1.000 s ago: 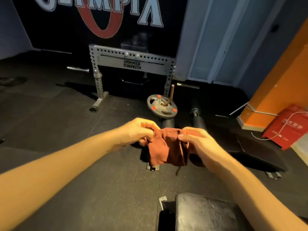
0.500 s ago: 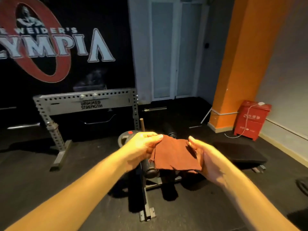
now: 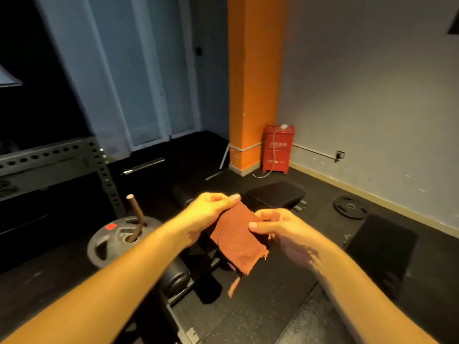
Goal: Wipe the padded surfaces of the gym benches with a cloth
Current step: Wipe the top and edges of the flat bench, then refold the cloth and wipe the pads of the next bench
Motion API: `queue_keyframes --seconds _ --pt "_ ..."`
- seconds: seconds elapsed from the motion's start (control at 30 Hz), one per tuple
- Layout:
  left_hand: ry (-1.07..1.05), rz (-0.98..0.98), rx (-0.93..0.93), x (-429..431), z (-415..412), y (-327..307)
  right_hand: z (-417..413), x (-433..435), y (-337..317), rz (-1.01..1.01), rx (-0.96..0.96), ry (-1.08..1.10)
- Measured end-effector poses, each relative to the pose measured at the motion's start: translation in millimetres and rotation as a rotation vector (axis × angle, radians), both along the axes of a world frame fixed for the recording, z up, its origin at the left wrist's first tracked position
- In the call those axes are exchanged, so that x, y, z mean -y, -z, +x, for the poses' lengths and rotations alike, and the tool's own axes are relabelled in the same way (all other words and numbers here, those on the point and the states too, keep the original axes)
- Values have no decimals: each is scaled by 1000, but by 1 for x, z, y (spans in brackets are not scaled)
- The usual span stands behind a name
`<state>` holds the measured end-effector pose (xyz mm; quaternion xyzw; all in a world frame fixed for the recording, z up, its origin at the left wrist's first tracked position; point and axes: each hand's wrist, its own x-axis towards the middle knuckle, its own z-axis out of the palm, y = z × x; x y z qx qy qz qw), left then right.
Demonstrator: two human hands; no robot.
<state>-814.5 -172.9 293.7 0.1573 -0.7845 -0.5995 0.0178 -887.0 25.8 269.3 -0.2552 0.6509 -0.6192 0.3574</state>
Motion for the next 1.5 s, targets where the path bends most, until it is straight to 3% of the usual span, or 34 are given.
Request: queue_keyframes --seconds 0.17,0.27,0.33,0.43,0.6,0.83,1.0,1.17,1.3,1.4,1.5 --pt "204 547 163 34 -20 42 18 32 25 -203 177 506" --pt "218 636 146 24 -38 64 24 35 40 -234 229 678" --pt "132 605 112 15 -55 71 25 27 47 -171 194 780" --pt "205 545 83 -3 -81 78 21 7 58 -117 144 973" --pt "317 330 94 -49 -137 98 0 -29 77 46 -162 1029" --pt "644 98 217 -107 -231 105 -57 -93 94 532 -420 995" --pt "937 24 194 -152 -282 100 -80 -138 89 664 -469 1079" --pt "1302 -332 -135 -208 -326 105 -88 -188 94 623 -334 1178" --pt "1731 -284 -49 -274 -374 125 -105 -215 98 552 -185 1364" --pt "1906 -243 10 -325 -413 146 -127 -225 114 453 -65 1636" --pt "2037 -219 38 -363 -442 160 -151 -218 136 134 92 2059"
